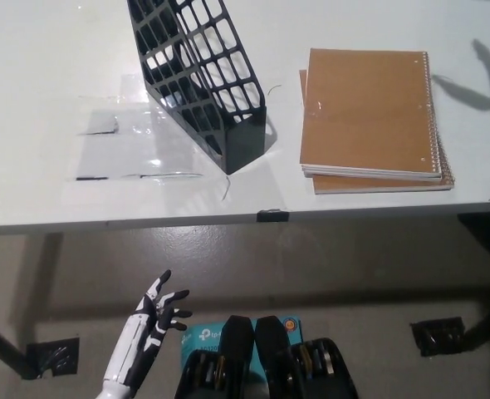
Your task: Use the right hand to pick up a book from the book holder on the left side and put it on another book on the right side
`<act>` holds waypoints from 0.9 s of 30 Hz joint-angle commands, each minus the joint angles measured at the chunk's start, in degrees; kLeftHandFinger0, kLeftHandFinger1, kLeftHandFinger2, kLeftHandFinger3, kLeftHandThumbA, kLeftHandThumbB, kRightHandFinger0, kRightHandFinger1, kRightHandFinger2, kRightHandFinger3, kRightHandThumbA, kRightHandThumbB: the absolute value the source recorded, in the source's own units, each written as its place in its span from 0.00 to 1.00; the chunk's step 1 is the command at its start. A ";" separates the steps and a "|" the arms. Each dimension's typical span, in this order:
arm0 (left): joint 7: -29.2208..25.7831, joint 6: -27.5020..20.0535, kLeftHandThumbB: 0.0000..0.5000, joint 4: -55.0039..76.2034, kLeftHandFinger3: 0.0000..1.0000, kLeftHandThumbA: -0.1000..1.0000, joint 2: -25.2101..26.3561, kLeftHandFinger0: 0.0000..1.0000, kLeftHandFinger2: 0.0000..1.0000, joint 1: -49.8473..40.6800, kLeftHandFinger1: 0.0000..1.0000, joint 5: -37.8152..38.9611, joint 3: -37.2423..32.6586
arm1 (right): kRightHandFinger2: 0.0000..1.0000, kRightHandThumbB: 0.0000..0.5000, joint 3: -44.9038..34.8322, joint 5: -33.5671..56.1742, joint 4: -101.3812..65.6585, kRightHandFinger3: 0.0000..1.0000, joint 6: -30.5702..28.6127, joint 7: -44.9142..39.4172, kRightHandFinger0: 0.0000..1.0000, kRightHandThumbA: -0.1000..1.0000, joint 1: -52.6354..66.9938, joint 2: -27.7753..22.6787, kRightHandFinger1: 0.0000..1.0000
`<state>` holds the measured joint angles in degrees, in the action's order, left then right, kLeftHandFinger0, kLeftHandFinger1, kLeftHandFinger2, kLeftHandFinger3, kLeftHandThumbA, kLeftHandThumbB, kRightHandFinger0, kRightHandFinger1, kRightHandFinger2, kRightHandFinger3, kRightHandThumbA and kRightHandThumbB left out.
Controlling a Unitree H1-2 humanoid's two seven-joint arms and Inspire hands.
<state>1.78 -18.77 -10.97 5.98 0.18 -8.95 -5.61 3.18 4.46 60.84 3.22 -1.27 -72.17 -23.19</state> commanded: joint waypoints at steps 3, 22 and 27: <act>-0.14 -1.70 0.22 -0.37 1.00 1.00 0.63 0.64 0.85 5.60 0.71 0.09 0.58 | 1.00 0.78 -4.48 3.40 -51.98 1.00 7.68 -2.46 1.00 0.83 7.70 -2.90 1.00; 4.97 1.75 0.44 -2.16 1.00 1.00 3.88 1.00 1.00 15.65 1.00 4.80 0.88 | 1.00 0.67 0.91 1.31 -100.41 1.00 -5.54 -4.79 1.00 1.00 44.98 1.66 1.00; 5.49 2.86 0.43 -2.20 1.00 1.00 4.00 1.00 1.00 16.38 1.00 5.42 0.80 | 1.00 0.65 1.37 -0.89 -100.16 1.00 -9.14 -3.42 1.00 1.00 50.63 4.61 1.00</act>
<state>1.95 -17.48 -15.20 6.43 8.61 -8.33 -5.81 3.92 6.22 11.08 7.20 -1.63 -28.14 -18.62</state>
